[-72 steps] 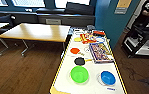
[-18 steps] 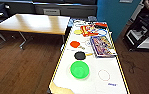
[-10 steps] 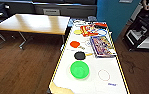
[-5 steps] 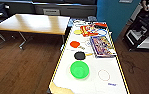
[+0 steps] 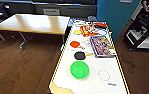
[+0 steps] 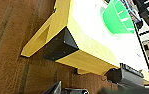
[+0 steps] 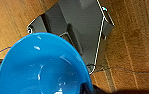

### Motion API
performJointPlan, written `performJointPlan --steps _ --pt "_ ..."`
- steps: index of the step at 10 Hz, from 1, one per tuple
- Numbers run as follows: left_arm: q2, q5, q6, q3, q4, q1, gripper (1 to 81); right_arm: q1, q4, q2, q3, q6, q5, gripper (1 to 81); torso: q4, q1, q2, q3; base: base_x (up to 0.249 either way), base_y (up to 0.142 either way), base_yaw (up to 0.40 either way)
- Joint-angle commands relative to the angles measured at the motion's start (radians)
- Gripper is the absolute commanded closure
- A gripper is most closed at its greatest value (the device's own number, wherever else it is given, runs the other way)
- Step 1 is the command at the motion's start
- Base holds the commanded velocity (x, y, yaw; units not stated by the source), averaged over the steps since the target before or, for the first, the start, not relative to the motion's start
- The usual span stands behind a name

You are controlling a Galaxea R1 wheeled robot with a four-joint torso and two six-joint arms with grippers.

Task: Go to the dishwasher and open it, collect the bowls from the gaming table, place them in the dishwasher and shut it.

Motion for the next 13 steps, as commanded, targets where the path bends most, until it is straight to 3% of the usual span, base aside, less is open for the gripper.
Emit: performJointPlan --steps 1,4,5,6,7,8,10,13 --pt "-0.080 0.310 -0.011 0.076 -0.102 -0.318 1.0 0.010 -0.023 -0.032 0.005 -0.013 -0.046 81.1 0.000 0.000 0.000 0.000 0.000 0.000 0.000" --pt "-0.028 0.404 -0.018 0.044 -0.148 -0.450 1.0 0.022 -0.025 -0.030 0.011 -0.013 -0.048 81.1 0.000 0.000 0.000 0.000 0.000 0.000 0.000" --pt "-0.019 0.414 -0.033 0.020 -0.168 -0.474 1.0 0.027 -0.025 -0.030 0.011 -0.013 -0.048 81.1 0.000 0.000 0.000 0.000 0.000 0.000 0.000" --pt "-0.012 0.404 -0.093 0.001 -0.219 -0.496 1.0 0.027 -0.023 -0.028 0.012 -0.013 -0.048 81.1 0.000 0.000 0.000 0.000 0.000 0.000 0.000" --pt "0.004 0.398 -0.203 -0.037 -0.246 -0.536 1.0 0.030 -0.022 -0.027 0.014 -0.013 -0.048 81.1 0.000 0.000 0.000 0.000 0.000 0.000 0.000" --pt "0.020 0.402 -0.238 -0.071 -0.245 -0.574 1.0 0.036 -0.023 -0.027 0.015 -0.013 -0.048 81.1 0.000 0.000 0.000 0.000 0.000 0.000 0.000" --pt "0.083 0.451 -0.251 -0.143 -0.248 -0.657 1.0 0.042 -0.022 -0.025 0.022 -0.013 -0.050 81.1 0.000 0.000 0.000 0.000 0.000 0.000 0.000" --pt "0.172 0.506 -0.313 -0.289 -0.249 -0.718 1.0 0.048 -0.020 -0.024 0.022 -0.013 -0.050 81.1 0.000 0.000 0.000 0.000 0.000 0.000 0.000"
